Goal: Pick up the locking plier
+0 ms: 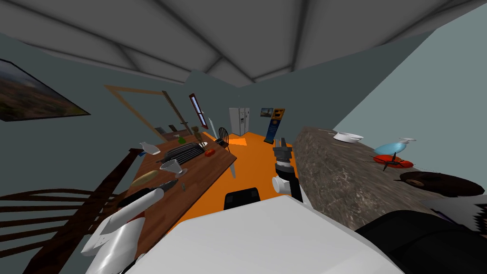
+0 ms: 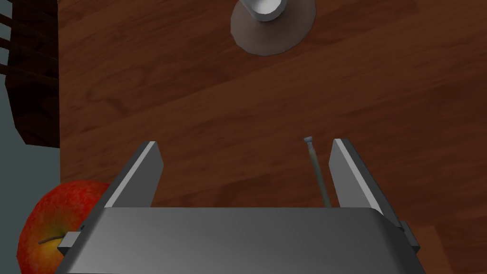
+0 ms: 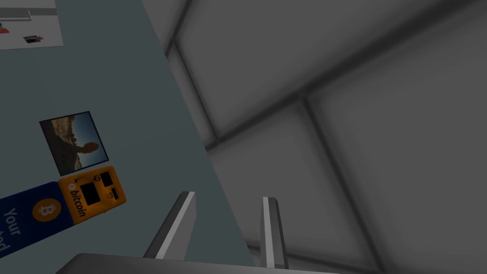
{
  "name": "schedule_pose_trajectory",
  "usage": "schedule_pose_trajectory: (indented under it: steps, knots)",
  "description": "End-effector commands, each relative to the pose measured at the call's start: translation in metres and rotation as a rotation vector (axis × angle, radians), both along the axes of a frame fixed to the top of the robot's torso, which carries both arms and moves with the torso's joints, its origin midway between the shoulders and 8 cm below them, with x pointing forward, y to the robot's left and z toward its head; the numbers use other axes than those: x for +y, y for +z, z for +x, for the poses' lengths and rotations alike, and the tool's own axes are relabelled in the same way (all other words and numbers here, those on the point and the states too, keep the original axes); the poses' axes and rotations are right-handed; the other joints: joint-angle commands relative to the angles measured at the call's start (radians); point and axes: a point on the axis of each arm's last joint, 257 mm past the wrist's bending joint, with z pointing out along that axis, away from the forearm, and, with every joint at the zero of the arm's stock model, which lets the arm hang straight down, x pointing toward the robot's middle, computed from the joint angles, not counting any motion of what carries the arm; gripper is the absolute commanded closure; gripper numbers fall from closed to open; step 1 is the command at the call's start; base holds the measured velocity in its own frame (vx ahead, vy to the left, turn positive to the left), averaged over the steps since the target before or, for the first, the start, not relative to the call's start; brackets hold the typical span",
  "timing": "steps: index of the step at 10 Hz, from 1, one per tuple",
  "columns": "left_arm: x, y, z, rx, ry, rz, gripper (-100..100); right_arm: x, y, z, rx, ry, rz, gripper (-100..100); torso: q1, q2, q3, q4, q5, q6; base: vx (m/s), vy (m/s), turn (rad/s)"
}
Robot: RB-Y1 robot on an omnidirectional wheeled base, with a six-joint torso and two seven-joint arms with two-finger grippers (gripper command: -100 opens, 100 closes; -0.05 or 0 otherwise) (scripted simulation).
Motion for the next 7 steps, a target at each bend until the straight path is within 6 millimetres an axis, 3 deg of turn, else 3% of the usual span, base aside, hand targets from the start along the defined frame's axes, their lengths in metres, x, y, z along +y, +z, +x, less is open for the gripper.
schedule_pose_trajectory:
  steps: [1,5,7]
  knots:
    - [0.001,-0.017,-0.012,0.012,0.049,-0.063,-100,0.000,0.000,0.000,0.000,0.000,0.000,0,0.000,0.000,0.000,0.000,0.000,0.000,0.058,-0.013,-0.048]
    - [-0.005,-0.063,-0.047,0.064,0.165,-0.216,-100,0.000,0.000,0.000,0.000,0.000,0.000,0,0.000,0.001,0.000,0.000,0.000,0.000,0.051,-0.006,-0.050]
    - [-0.009,-0.075,-0.057,0.079,0.198,-0.259,-100,0.000,0.000,0.000,0.000,0.000,0.000,0,0.001,0.000,0.000,0.000,0.000,0.000,0.053,-0.003,-0.023]
